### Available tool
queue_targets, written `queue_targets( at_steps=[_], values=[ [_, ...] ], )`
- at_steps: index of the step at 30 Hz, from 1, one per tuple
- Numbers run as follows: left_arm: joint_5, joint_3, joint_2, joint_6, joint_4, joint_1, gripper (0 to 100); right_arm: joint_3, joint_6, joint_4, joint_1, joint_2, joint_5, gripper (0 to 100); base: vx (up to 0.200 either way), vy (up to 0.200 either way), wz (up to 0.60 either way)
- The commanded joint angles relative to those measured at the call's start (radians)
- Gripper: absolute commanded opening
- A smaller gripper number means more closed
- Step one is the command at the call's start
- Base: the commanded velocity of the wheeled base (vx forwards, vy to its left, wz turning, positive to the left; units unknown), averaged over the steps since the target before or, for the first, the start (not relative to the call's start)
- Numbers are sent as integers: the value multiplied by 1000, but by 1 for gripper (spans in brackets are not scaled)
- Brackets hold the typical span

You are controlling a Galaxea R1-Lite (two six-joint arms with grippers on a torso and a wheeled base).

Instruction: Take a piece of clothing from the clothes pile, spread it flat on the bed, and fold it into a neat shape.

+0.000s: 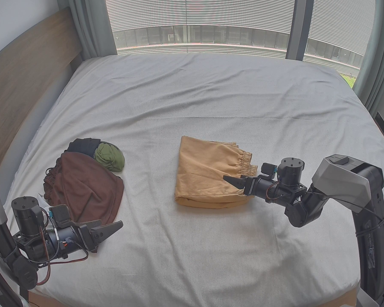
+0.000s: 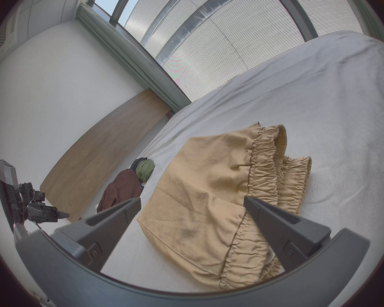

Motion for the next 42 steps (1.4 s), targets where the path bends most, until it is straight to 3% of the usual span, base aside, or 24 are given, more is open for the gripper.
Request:
queue_targets(
  at_steps=[1,5,9,12,14,17,21,25,32,34,35,36,37,42],
  values=[
    [2,18,-26,-8,-73,-38,100,105,4,-23,-2,-167,-14,100,0,0,0],
    [2,18,-77,-33,-67,-74,100,188,4,-18,-9,-302,-32,100,0,0,0],
    [18,18,-215,-116,-65,-193,100,398,-72,-12,-72,-554,-54,100,0,0,0],
    [28,18,-278,-119,-64,-258,100,532,-107,-21,-118,-677,-54,100,0,0,0],
    [64,18,-306,-111,-61,-278,100,601,-108,-21,-141,-752,-52,100,0,0,0],
    [182,18,-358,-30,-56,-312,100,742,-115,-21,-181,-902,-52,100,0,0,0],
    [265,18,-447,56,-6,-318,100,877,-130,-21,-196,-1048,-51,100,0,0,0],
    [281,18,-588,64,109,-313,100,980,-131,-20,-195,-1178,-48,100,0,0,0],
    [280,18,-1071,61,602,-256,100,1139,-128,10,-202,-1485,-46,100,0,0,0],
    [278,16,-1114,61,651,-250,100,1139,-124,33,-206,-1520,-46,100,0,0,0],
    [277,13,-1234,59,772,-246,100,1139,-127,142,-222,-1646,-48,100,0,0,0],
    [277,13,-1243,59,780,-246,100,1139,-127,151,-224,-1657,-49,100,0,0,0],
    [277,4,-1344,56,879,-246,100,1139,-128,269,-235,-1787,-49,100,0,0,0],
    [275,-18,-1507,58,1074,-224,100,1133,-130,551,-239,-2095,-49,100,0,0,0]
  ],
)
